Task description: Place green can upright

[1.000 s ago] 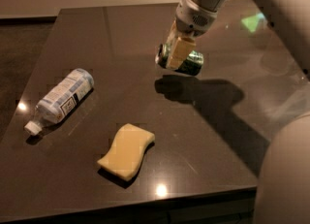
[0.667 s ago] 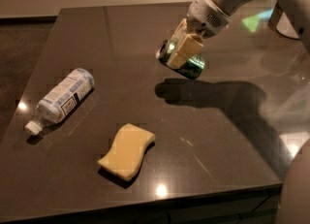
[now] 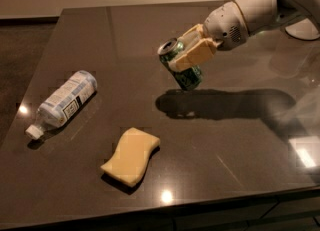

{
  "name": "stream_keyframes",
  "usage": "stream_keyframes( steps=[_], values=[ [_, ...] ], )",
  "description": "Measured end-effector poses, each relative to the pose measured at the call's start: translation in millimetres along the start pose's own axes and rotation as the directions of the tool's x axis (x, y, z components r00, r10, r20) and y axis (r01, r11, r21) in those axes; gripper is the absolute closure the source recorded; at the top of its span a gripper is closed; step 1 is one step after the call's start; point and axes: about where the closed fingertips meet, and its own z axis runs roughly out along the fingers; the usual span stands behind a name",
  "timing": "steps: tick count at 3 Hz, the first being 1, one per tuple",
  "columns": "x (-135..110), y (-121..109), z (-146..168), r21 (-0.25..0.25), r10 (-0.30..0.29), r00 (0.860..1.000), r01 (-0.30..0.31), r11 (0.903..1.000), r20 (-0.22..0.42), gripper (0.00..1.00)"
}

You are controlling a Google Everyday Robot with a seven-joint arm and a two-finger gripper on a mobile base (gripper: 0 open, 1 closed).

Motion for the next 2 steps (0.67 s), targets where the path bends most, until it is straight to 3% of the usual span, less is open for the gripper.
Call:
stream_keyframes(
  steps=[1, 2],
  values=[
    [1.7, 9.1, 5.3, 0.004, -0.009, 0.992, 0.008, 1.0000, 0.127, 1.00],
    [4.6, 9.0, 10.3, 0.018, -0.022, 0.974, 0.018, 0.9997, 0.225, 1.00]
  ],
)
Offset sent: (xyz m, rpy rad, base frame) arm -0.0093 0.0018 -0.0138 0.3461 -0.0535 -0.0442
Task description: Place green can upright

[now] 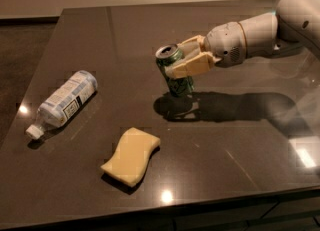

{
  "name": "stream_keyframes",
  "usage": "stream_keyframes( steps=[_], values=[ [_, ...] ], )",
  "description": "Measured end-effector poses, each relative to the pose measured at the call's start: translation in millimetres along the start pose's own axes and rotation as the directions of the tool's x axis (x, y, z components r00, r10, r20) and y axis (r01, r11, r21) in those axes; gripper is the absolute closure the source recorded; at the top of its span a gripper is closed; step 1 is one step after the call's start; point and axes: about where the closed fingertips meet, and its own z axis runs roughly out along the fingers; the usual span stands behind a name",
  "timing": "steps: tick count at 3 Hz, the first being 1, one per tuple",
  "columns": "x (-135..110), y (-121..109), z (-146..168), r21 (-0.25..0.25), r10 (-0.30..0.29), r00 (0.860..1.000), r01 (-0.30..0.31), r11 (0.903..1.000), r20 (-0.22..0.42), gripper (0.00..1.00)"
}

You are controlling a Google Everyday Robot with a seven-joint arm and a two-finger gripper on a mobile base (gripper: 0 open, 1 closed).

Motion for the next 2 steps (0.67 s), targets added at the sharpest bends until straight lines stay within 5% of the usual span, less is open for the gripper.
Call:
stream_keyframes(
  steps=[2],
  values=[
    [7.9, -8.2, 2.9, 0.040, 0.022, 0.987, -0.029, 0.9988, 0.158, 1.00]
  ],
)
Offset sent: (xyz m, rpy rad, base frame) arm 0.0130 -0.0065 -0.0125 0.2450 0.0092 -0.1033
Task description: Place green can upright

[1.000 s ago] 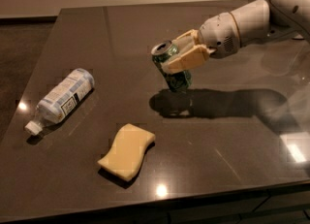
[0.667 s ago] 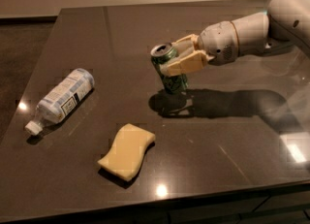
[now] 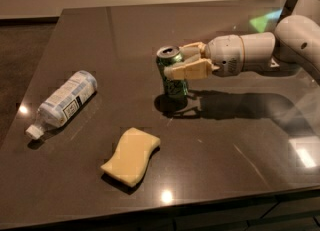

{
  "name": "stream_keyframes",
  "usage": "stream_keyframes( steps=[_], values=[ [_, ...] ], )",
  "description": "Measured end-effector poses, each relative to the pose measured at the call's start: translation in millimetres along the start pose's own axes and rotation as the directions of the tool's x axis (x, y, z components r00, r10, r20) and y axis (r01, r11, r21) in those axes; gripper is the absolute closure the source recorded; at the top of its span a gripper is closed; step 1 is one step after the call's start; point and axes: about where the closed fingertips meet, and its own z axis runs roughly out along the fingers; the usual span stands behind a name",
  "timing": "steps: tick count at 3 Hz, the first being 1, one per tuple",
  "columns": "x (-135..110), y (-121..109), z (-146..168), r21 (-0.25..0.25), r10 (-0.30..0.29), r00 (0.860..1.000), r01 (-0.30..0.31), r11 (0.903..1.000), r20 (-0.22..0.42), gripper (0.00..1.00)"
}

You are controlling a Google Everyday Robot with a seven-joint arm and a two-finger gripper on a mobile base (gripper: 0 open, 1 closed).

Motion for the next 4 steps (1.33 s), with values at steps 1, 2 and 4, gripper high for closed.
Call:
stream_keyframes(
  steps=[1, 2, 4],
  values=[
    [2.5, -2.6, 0.1, 0.027, 0.013, 0.998, -0.015, 0.9995, 0.065, 1.00],
    [6.8, -4.0, 0.8, 0.036, 0.023, 0.993, -0.027, 0.9990, 0.114, 0.82],
    [12.2, -5.5, -0.8, 0.017, 0.027, 0.980, -0.031, 0.9994, 0.198, 0.35]
  ],
)
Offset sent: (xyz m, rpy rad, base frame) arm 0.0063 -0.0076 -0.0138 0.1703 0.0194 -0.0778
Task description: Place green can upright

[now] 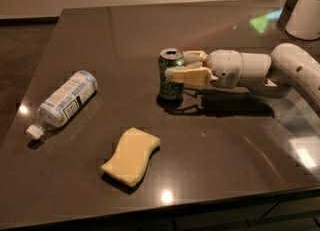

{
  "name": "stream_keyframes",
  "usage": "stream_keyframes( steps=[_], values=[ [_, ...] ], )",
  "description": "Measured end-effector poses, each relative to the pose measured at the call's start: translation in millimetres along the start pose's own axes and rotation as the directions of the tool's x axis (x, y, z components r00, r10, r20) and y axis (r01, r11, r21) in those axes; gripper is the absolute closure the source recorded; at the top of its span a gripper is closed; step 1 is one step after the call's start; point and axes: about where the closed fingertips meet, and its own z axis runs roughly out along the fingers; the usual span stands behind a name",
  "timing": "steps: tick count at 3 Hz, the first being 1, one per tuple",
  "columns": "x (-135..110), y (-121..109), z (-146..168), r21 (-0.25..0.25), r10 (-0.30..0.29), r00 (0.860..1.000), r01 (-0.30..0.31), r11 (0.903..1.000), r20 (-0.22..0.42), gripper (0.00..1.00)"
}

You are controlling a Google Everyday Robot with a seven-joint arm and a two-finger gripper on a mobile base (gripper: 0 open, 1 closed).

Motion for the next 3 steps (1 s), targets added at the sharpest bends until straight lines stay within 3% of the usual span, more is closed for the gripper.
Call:
stream_keyframes(
  steps=[1, 2, 3],
  values=[
    [-0.6, 0.8, 2.6, -0.005, -0.001, 1.000, 0.001, 1.0000, -0.002, 0.13],
    [-1.2, 1.6, 5.0, -0.009, -0.001, 1.000, 0.001, 1.0000, -0.003, 0.00],
    [-1.2, 1.6, 5.1, -0.009, -0.001, 1.000, 0.001, 1.0000, -0.003, 0.00]
  ],
)
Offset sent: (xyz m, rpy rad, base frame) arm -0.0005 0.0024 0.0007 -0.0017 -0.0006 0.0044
